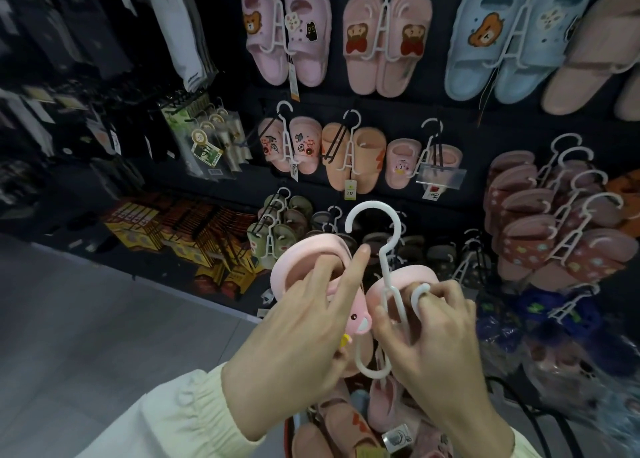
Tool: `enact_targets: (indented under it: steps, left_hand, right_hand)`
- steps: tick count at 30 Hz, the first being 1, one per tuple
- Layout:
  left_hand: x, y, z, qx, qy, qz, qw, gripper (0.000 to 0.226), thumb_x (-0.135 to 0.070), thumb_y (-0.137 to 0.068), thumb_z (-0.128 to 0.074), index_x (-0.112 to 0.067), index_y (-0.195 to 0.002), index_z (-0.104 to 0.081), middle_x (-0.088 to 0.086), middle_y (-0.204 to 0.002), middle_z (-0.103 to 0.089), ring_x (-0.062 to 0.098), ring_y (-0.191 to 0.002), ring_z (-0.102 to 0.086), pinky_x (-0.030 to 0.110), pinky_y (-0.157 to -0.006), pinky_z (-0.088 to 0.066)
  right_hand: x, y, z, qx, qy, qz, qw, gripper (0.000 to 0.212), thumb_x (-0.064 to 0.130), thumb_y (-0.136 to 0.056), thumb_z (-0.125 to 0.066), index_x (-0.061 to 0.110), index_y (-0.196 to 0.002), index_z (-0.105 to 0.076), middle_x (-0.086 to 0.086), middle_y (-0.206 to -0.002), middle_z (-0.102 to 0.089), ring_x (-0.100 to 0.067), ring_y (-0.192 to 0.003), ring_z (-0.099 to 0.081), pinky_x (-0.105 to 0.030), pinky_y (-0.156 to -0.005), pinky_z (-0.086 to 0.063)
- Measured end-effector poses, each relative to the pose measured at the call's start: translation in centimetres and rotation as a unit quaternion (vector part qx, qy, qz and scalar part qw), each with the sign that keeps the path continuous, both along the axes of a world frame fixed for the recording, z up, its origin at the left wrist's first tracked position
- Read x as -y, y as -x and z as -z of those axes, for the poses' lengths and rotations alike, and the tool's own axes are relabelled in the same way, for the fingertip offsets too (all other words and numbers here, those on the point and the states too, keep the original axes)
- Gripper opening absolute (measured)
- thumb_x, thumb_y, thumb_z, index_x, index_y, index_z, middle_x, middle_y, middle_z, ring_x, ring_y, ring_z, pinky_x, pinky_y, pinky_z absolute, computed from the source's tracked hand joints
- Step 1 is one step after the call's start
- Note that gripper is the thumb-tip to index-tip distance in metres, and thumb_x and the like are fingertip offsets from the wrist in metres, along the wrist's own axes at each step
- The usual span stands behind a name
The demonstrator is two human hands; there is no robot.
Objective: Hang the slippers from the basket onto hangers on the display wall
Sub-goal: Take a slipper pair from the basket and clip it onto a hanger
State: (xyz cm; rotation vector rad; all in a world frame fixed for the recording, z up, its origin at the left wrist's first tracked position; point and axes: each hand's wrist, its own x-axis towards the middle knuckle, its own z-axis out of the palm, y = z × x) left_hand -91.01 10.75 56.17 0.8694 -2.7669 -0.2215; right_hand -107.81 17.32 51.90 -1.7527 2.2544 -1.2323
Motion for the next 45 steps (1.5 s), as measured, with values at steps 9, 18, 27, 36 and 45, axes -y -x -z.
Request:
enact_targets:
  steps: [9, 18, 27, 36, 45]
  left_hand:
    - [0.0, -0.5, 0.3, -0.032, 0.032, 0.020, 0.999, 0.084, -0.026, -0.079, -0.045, -0.011, -0.158, -0.021, 0.003, -0.138, -0.044, 0.022, -0.127, -0.045, 0.041, -0.105, -0.041]
    - [-0.4, -0.8, 0.5, 0.009, 0.038, 0.060, 0.997, 0.084, -0.025, -0.076, -0.048, -0.011, -0.156, -0.025, 0.005, -0.139, -0.045, 0.024, -0.127, -0.043, 0.040, -0.108, -0.037]
    - [-0.9, -0.2, 1.6, 0.021, 0.104, 0.024, 0.994, 0.099, -0.062, -0.080, -0.066, -0.017, -0.158, -0.024, 0.010, -0.144, -0.041, 0.030, -0.132, -0.040, 0.046, -0.108, -0.037]
    - [-0.8, -0.1, 1.9, -0.039, 0.137, -0.002, 0.990, 0.086, -0.058, -0.080, -0.061, -0.016, -0.152, -0.039, 0.012, -0.137, -0.049, 0.032, -0.127, -0.047, 0.045, -0.101, -0.040]
    - [0.0, -1.4, 2.3, -0.053, 0.089, 0.036, 0.994, 0.091, -0.046, -0.071, -0.077, -0.019, -0.150, -0.042, 0.006, -0.138, -0.045, 0.034, -0.131, -0.040, 0.049, -0.102, -0.044]
  right_hand:
    - [0.2, 0.4, -0.3, 0.010, -0.018, -0.031, 0.999, 0.040, 0.049, -0.095, -0.055, 0.026, -0.063, -0.049, 0.015, -0.067, -0.054, -0.014, -0.084, -0.046, -0.040, -0.078, -0.037]
    - [0.1, 0.7, -1.4, 0.077, -0.038, -0.036, 0.996, 0.045, 0.057, -0.095, -0.047, 0.027, -0.061, -0.046, 0.014, -0.084, -0.054, 0.001, -0.089, -0.044, -0.034, -0.074, -0.039]
    - [0.5, 0.1, -2.9, 0.127, -0.064, 0.020, 0.990, 0.044, 0.048, -0.087, -0.055, 0.015, -0.060, -0.054, 0.007, -0.063, -0.046, 0.008, -0.094, -0.040, -0.036, -0.077, -0.032]
    - [0.7, 0.0, -3.2, 0.144, -0.073, -0.014, 0.987, 0.048, 0.056, -0.086, -0.050, 0.016, -0.061, -0.055, 0.005, -0.063, -0.048, -0.004, -0.083, -0.045, -0.043, -0.082, -0.041]
    - [1.2, 2.4, -3.1, 0.209, -0.080, -0.027, 0.974, 0.048, 0.059, -0.091, -0.026, 0.028, -0.076, -0.059, 0.015, -0.084, -0.061, -0.006, -0.090, -0.049, -0.040, -0.083, -0.037]
